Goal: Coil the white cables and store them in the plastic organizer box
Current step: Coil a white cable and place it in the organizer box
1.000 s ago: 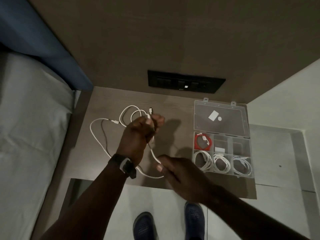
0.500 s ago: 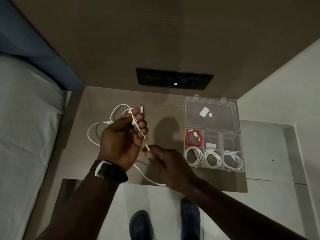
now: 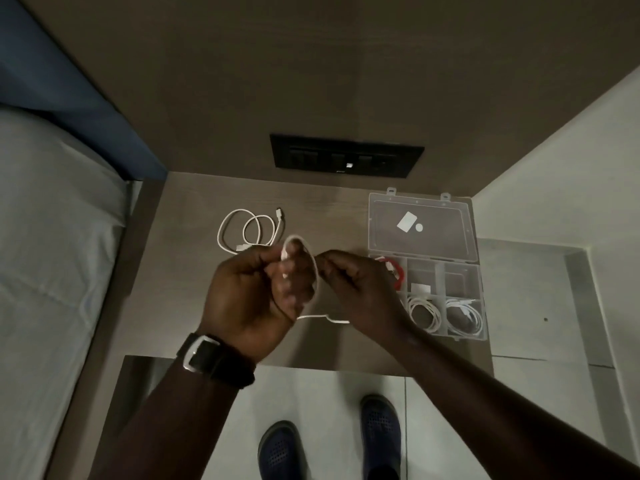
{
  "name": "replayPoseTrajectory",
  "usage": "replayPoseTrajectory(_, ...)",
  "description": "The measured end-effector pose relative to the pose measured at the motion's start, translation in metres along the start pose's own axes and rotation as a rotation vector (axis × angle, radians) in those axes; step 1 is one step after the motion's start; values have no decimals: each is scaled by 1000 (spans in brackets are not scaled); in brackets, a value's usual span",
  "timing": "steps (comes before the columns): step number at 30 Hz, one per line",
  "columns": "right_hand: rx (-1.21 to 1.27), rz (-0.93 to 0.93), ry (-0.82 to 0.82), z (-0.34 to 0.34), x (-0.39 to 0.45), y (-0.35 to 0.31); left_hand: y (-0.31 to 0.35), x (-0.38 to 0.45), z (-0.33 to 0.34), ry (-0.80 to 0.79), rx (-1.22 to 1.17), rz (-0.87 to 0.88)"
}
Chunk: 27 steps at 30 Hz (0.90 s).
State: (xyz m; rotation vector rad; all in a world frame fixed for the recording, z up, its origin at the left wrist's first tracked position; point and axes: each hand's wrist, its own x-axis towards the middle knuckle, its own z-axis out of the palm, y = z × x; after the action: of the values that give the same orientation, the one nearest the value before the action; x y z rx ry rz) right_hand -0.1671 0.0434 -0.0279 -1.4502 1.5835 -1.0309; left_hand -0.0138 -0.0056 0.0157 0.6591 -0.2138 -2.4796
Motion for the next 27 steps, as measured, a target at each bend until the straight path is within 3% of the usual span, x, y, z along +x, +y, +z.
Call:
replayPoseTrajectory(4, -153, 11, -227, 13, -34, -7, 21, 8, -9, 150, 24, 333)
replayPoseTrajectory(7, -231, -77, -311, 4, -38, -20, 11, 9, -17, 327, 580, 465)
replayPoseTrajectory(9, -223, -140, -241, -11, -24, -27, -6, 6, -17, 304, 944, 427)
replayPoseTrajectory(11, -260, -207, -174, -27, -6, -27, -18, 3, -11, 258, 1070, 337)
replayPoseTrajectory(15, -137, -149, -43, -35, 17, -19, -17, 1, 3, 297, 803, 115)
replayPoseTrajectory(19, 3, -82, 19, -29, 24, -7, -6, -5, 14, 182, 442, -96)
replayPoseTrajectory(21, -16, -45, 37, -26, 18, -4, -1, -7, 16, 113, 237, -66)
replayPoseTrajectory(23, -78, -53, -50, -16, 2, -5, 2, -8, 16, 97, 38, 37)
replayPoseTrajectory(27, -131, -25, -234, 4, -28, -14, 2, -5, 10, 241, -114, 256)
